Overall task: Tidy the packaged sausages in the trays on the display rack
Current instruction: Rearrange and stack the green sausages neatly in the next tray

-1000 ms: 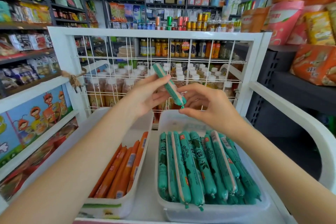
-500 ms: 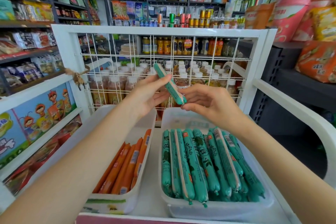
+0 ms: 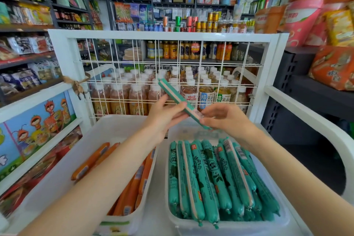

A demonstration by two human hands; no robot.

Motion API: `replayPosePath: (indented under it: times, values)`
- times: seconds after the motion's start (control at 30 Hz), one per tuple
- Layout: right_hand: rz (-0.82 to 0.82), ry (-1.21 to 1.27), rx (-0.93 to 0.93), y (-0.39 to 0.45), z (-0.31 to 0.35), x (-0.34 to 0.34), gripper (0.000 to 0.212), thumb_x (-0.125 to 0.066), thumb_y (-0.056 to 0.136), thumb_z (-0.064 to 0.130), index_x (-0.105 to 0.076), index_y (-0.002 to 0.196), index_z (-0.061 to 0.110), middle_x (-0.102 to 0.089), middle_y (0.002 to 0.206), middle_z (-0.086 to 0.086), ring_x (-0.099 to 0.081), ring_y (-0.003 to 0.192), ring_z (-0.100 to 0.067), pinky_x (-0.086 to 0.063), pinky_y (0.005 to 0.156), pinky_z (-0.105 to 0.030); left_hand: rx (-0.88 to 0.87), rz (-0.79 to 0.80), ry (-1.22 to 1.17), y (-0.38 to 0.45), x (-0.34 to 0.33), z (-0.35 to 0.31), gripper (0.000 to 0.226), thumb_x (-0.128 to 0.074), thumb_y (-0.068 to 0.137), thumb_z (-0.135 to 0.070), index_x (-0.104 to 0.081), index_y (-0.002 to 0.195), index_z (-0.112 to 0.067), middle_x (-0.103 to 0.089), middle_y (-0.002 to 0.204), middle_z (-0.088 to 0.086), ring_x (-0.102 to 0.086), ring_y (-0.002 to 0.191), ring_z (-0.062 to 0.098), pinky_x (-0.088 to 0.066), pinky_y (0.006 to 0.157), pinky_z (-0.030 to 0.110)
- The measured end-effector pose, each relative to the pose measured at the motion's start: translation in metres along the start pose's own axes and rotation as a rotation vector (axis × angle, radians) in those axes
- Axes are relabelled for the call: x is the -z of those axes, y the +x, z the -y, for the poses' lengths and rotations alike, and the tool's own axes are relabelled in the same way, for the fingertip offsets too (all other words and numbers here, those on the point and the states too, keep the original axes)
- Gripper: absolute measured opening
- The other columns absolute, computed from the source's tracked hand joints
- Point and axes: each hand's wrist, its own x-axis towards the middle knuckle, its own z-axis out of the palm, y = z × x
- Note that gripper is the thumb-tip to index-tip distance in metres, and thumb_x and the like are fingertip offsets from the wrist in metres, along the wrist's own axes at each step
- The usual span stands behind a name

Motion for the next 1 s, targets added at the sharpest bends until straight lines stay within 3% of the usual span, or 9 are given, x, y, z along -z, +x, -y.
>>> replayPosePath:
  times: [0.07, 0.17, 0.3, 0.4, 0.47, 0.6, 0.7, 0.83, 1.0]
  values:
    - [-0.082, -0.12, -0.013, 0.005, -0.006, 0.01, 0.014, -0.069, 0.078, 0.008, -0.067, 0.089, 0.015, -0.068, 0.09, -0.001, -0.061, 0.08, -0.014, -0.051, 0.068, -0.02, 0.023, 0.006, 0.201, 0.004, 0.009, 0.005, 0.05, -0.057, 0.086, -0.001, -0.043, 0.133, -0.01, -0.065, 0.104, 0.009, -0.066, 0.09, 0.018, -0.057, 0.073, 0.024]
    - [-0.219, -0.539, 0.044, 0.017, -0.016, 0.029, 0.017, -0.065, 0.084, 0.012, -0.069, 0.101, 0.01, -0.066, 0.097, -0.002, -0.055, 0.085, -0.012, -0.042, 0.078, -0.02, -0.094, 0.005, 0.759, 0.011, 0.026, 0.014, 0.029, -0.053, 0.09, -0.009, -0.057, 0.119, -0.014, -0.062, 0.11, 0.001, -0.059, 0.094, 0.011, -0.048, 0.078, 0.019]
    - [-0.133, -0.801, 0.016, 0.037, -0.036, 0.036, 0.017, -0.062, 0.086, 0.009, -0.07, 0.101, 0.007, -0.066, 0.108, -0.007, -0.052, 0.084, -0.013, -0.041, 0.077, -0.02, -0.058, 0.292, 1.111, 0.015, 0.035, 0.025, 0.024, -0.052, 0.091, -0.014, -0.06, 0.114, -0.015, -0.06, 0.119, -0.001, -0.053, 0.107, 0.011, -0.039, 0.09, 0.02]
    - [-0.081, -0.827, 0.003, 0.051, -0.051, 0.027, 0.016, -0.062, 0.086, 0.007, -0.07, 0.1, 0.006, -0.066, 0.109, -0.008, -0.051, 0.075, -0.009, -0.042, 0.074, -0.021, -0.053, 0.423, 1.227, 0.015, 0.034, 0.028, 0.026, -0.052, 0.091, -0.019, -0.059, 0.116, -0.015, -0.06, 0.12, -0.001, -0.054, 0.108, 0.01, -0.041, 0.093, 0.019]
    - [-0.042, -0.836, -0.015, 0.06, -0.061, 0.021, 0.017, -0.063, 0.086, 0.008, -0.069, 0.101, 0.006, -0.065, 0.108, -0.007, -0.054, 0.081, -0.012, -0.042, 0.08, -0.02, -0.048, 0.462, 1.266, 0.015, 0.036, 0.03, 0.027, -0.052, 0.092, -0.021, -0.058, 0.117, -0.016, -0.06, 0.12, -0.003, -0.054, 0.109, 0.009, -0.042, 0.092, 0.019]
    - [0.0, -1.115, -0.003, 0.067, -0.076, 0.017, 0.025, -0.053, 0.088, 0.002, -0.064, 0.109, 0.01, -0.064, 0.112, -0.01, -0.06, 0.1, -0.023, -0.049, 0.089, -0.032, -0.067, 0.48, 1.307, 0.011, 0.042, 0.034, 0.029, -0.053, 0.091, -0.019, -0.058, 0.119, -0.018, -0.06, 0.119, -0.005, -0.054, 0.109, 0.008, -0.043, 0.095, 0.023]
    - [-0.026, -0.993, 0.093, 0.066, -0.061, 0.019, 0.025, -0.05, 0.09, 0.002, -0.064, 0.109, 0.009, -0.065, 0.112, -0.008, -0.06, 0.099, -0.019, -0.047, 0.089, -0.026, -0.096, 0.468, 1.355, 0.01, 0.042, 0.036, 0.033, -0.053, 0.091, -0.021, -0.054, 0.124, -0.017, -0.056, 0.125, -0.004, -0.053, 0.112, 0.009, -0.041, 0.093, 0.019]
    - [0.319, -0.751, 0.142, 0.051, -0.03, 0.002, 0.021, -0.056, 0.091, 0.014, -0.066, 0.109, 0.011, -0.066, 0.112, -0.002, -0.056, 0.092, -0.006, -0.043, 0.087, -0.017, -0.135, 0.483, 1.463, 0.008, 0.038, 0.037, 0.03, -0.05, 0.092, -0.022, -0.058, 0.12, -0.014, -0.057, 0.123, 0.0, -0.054, 0.111, 0.012, -0.041, 0.087, 0.018]
    - [0.602, -0.724, 0.11, 0.035, -0.017, -0.027, 0.033, -0.056, 0.09, 0.027, -0.058, 0.12, 0.015, -0.061, 0.121, 0.001, -0.055, 0.106, -0.01, -0.041, 0.088, -0.016, -0.143, 0.483, 1.478, 0.004, 0.042, 0.036, 0.026, -0.058, 0.087, -0.021, -0.061, 0.112, -0.015, -0.06, 0.112, -0.001, -0.056, 0.102, 0.012, -0.043, 0.08, 0.018]
